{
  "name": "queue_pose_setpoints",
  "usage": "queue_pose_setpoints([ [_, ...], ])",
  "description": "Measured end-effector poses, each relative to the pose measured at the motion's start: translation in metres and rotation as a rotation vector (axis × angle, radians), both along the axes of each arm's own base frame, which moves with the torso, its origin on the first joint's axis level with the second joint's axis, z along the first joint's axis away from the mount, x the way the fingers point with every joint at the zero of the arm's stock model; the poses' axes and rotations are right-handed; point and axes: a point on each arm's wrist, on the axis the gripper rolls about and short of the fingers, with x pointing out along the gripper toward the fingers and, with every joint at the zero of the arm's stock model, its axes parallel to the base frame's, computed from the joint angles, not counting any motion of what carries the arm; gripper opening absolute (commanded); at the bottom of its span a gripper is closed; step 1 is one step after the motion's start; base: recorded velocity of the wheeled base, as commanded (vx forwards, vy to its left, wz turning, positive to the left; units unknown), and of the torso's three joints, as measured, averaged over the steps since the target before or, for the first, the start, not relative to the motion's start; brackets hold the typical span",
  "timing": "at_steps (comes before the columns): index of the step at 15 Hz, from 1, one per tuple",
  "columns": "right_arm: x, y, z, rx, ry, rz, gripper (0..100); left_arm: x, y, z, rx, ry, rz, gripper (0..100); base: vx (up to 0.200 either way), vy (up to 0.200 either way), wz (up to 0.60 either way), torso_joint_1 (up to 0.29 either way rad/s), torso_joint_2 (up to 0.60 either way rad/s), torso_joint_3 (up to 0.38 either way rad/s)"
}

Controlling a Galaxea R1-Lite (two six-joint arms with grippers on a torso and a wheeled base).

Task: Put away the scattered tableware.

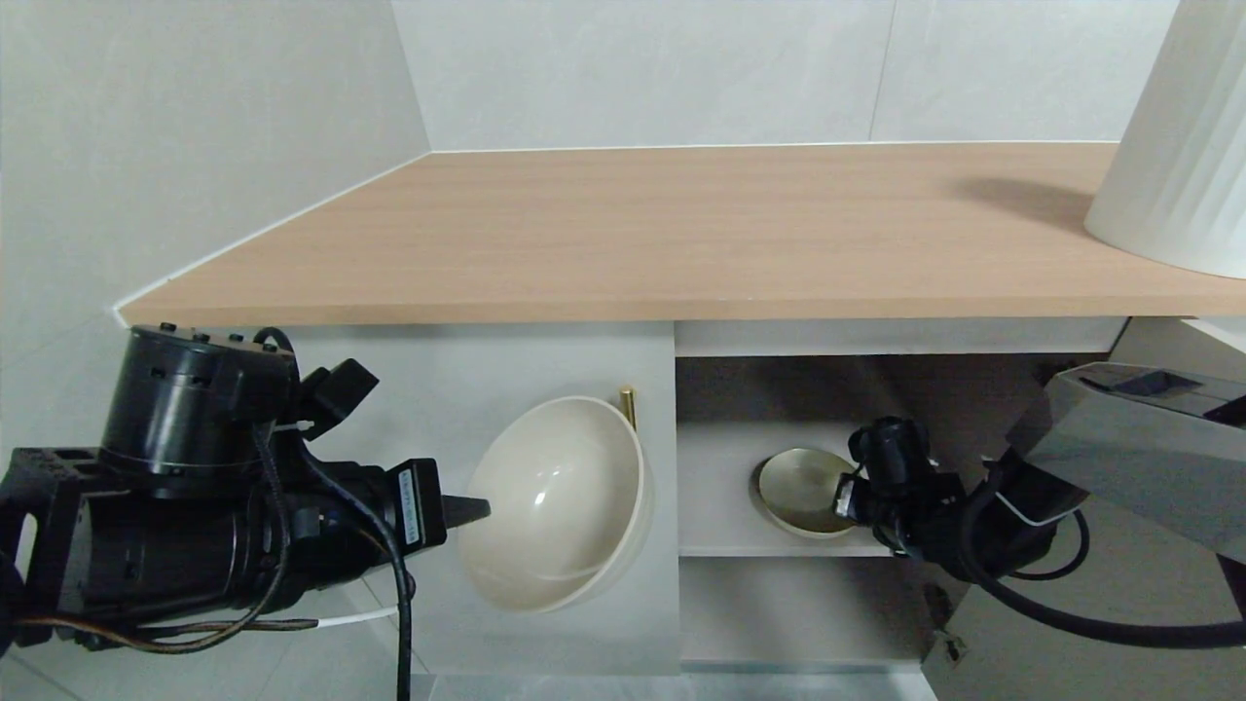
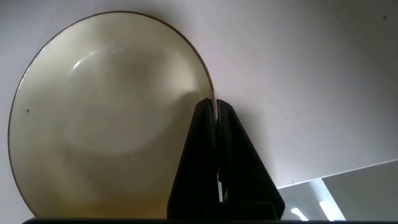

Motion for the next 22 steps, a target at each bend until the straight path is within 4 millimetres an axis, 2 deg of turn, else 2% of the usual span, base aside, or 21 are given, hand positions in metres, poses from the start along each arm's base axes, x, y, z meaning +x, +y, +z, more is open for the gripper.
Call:
queue_pose_setpoints([
  [4, -0.001, 0.000, 0.003, -0.003, -0.004, 0.005, 100, 0.003, -0.003, -0.005, 0.009, 0.018, -0.008, 0, 0.000, 0.000, 0.00, 0.000, 0.00, 0.000],
  [8, -0.012, 0.000, 0.022, -0.001, -0.015, 0.036, 100, 0.002, -0.014, -0.011, 0.020, 0.042, -0.050, 0, 0.000, 0.000, 0.00, 0.000, 0.00, 0.000],
  [11, -0.038, 0.006, 0.039, -0.048, -0.002, 0.157, 100, 0.002, -0.023, -0.018, 0.038, 0.067, -0.075, 0, 0.000, 0.000, 0.00, 0.000, 0.00, 0.000],
  [14, -0.072, 0.022, 0.061, -0.057, 0.024, 0.311, 100, -0.005, -0.036, -0.032, 0.075, 0.117, -0.137, 0, 0.000, 0.000, 0.00, 0.000, 0.00, 0.000],
  [17, -0.095, 0.034, 0.077, -0.024, 0.017, 0.464, 100, -0.005, -0.050, -0.047, 0.129, 0.154, -0.171, 0, 0.000, 0.000, 0.00, 0.000, 0.00, 0.000],
  [22, -0.130, 0.051, 0.108, 0.013, -0.054, 0.607, 100, 0.009, -0.084, -0.076, 0.351, 0.124, -0.125, 0, 0.000, 0.000, 0.00, 0.000, 0.00, 0.000],
])
